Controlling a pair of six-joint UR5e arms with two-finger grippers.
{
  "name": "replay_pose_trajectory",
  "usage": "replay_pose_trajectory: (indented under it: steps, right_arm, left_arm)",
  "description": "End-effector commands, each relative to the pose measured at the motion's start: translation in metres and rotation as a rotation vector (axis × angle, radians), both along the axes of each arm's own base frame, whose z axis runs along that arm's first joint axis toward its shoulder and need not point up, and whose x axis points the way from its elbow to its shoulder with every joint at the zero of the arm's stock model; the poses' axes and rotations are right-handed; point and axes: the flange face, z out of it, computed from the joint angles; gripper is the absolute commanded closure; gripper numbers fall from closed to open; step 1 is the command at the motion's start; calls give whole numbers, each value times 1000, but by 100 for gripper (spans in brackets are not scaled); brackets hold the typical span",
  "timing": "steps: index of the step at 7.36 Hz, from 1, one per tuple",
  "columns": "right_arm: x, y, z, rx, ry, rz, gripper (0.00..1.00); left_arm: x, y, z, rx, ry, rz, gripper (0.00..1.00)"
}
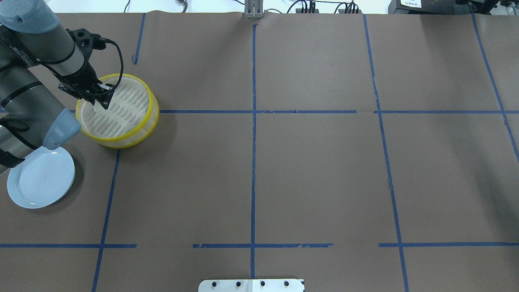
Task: Place bun in steamer
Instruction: 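Lower the bun into the yellow steamer and open the left gripper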
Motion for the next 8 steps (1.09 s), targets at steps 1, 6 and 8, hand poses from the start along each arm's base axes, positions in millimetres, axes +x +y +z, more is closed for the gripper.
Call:
replay_pose_trajectory:
  steps: [1, 6, 8]
  right_arm:
    - [0, 0, 0, 0, 0, 0, 0]
    - [0, 0, 0, 0, 0, 0, 0]
    - [0, 0, 0, 0, 0, 0, 0]
  left_arm:
    - [25, 1, 18, 0, 22, -7, 69]
    - [38, 7, 16, 8, 22, 12, 0]
    - [36, 7, 14, 13, 21, 10, 0]
